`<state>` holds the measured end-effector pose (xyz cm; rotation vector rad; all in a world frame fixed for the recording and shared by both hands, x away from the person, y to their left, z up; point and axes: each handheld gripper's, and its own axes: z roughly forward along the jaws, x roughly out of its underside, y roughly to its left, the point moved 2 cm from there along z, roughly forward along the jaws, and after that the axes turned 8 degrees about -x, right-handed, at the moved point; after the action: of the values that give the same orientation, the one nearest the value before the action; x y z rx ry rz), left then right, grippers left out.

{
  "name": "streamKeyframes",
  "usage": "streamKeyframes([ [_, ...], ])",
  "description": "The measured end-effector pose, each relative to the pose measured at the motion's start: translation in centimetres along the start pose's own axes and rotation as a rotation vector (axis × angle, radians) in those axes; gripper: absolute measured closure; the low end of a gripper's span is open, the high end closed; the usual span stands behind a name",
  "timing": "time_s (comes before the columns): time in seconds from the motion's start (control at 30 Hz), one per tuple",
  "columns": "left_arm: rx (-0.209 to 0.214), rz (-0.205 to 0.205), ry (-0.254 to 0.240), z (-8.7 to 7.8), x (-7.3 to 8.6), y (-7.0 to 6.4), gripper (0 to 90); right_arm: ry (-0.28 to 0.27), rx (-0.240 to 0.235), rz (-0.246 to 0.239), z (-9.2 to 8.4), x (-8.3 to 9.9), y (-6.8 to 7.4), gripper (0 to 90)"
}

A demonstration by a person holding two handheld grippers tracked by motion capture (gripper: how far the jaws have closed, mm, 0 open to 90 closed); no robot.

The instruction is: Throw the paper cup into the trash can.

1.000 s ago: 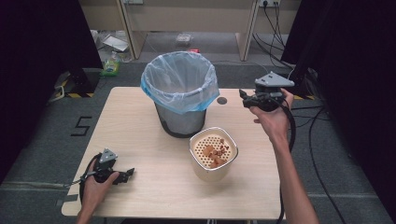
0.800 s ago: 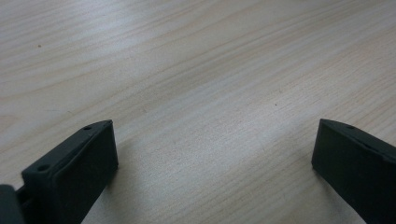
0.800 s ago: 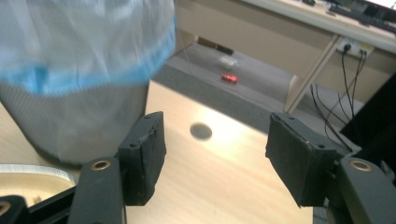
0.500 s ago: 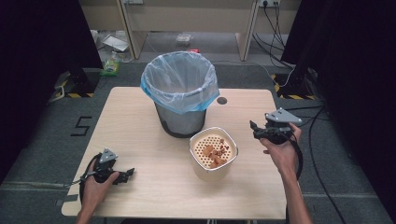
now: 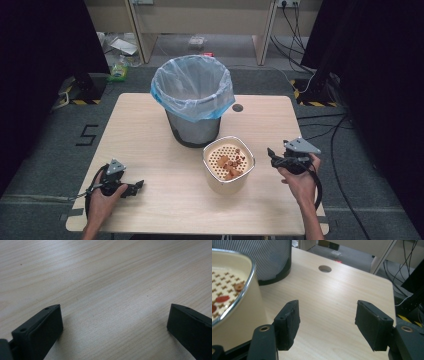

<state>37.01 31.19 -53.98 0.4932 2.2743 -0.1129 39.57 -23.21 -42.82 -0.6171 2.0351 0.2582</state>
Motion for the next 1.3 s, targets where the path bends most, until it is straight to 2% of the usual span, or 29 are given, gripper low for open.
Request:
streamKeyframes([
  [0.17,0.000,0.000,0.000,0.0,0.0,0.0,0.0,0.052,-0.027,0.004,0.6,2.2,0.7,33.1],
  [0.47,0.001,-0.001,-0.001,0.0,0.0,0.0,0.0,0.147,-0.071,0.053,1.5,6.1,1.9,26.4],
  [0.63,0.002,-0.001,-0.001,0.0,0.0,0.0,0.0,0.226,-0.087,0.042,2.1,7.9,2.7,24.9],
  [0.8,0.001,0.000,0.000,0.0,0.0,0.0,0.0,0.273,-0.090,0.040,2.8,8.9,3.0,24.2],
  [0.83,0.001,0.001,0.001,0.0,0.0,0.0,0.0,0.262,-0.096,0.044,2.9,9.0,3.0,23.8],
  [0.9,0.001,0.000,0.000,0.0,0.0,0.0,0.0,0.247,-0.117,0.099,3.0,9.3,2.8,22.4],
  [0.93,0.001,0.000,0.001,0.0,0.0,0.0,0.0,0.245,-0.116,0.109,3.0,9.4,2.7,21.0],
  [1.03,0.001,0.000,0.001,0.0,0.0,0.0,0.0,0.209,-0.120,0.106,3.1,9.8,2.5,18.3],
  [1.3,0.001,0.000,0.000,0.0,0.0,0.0,0.0,0.210,-0.119,0.105,3.1,9.8,2.5,17.7],
])
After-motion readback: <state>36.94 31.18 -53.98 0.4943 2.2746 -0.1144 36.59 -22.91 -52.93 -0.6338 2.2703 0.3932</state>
